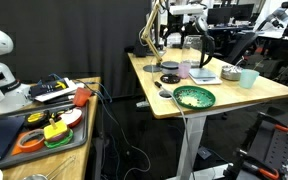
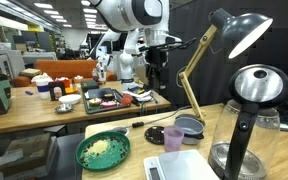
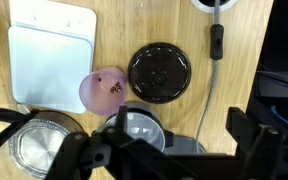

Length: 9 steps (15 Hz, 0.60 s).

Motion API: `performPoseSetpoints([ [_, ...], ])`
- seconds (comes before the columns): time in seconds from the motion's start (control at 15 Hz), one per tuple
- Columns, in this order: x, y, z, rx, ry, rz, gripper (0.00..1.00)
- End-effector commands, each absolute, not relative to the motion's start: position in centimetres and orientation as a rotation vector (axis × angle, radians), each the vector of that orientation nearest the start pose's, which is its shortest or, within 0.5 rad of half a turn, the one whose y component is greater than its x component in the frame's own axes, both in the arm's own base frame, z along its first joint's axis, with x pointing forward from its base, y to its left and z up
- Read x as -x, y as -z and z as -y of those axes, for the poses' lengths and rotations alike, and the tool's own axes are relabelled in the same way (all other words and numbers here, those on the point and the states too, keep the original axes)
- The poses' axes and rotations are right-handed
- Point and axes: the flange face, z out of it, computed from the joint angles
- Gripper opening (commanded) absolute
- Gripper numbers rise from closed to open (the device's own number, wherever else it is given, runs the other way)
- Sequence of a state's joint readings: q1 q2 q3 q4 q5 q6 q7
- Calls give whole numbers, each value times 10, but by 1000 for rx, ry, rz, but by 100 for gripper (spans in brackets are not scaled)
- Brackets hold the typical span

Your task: Place the lid on the gray dish

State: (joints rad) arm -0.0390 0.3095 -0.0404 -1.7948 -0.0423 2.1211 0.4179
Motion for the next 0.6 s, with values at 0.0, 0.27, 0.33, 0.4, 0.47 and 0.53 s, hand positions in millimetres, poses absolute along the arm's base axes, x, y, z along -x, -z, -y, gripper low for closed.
performPoseSetpoints([
  [0.0,-657,-378,61,3041,-45,-615,100],
  [0.27,-663,-361,72,3009,-156,-560,100],
  [0.33,-664,-355,78,3017,-173,-590,100],
  [0.4,-664,-350,85,3015,-192,-615,100],
  [0.47,-665,-346,90,3009,-206,-619,100],
  [0.53,-666,-342,95,3005,-220,-624,100],
])
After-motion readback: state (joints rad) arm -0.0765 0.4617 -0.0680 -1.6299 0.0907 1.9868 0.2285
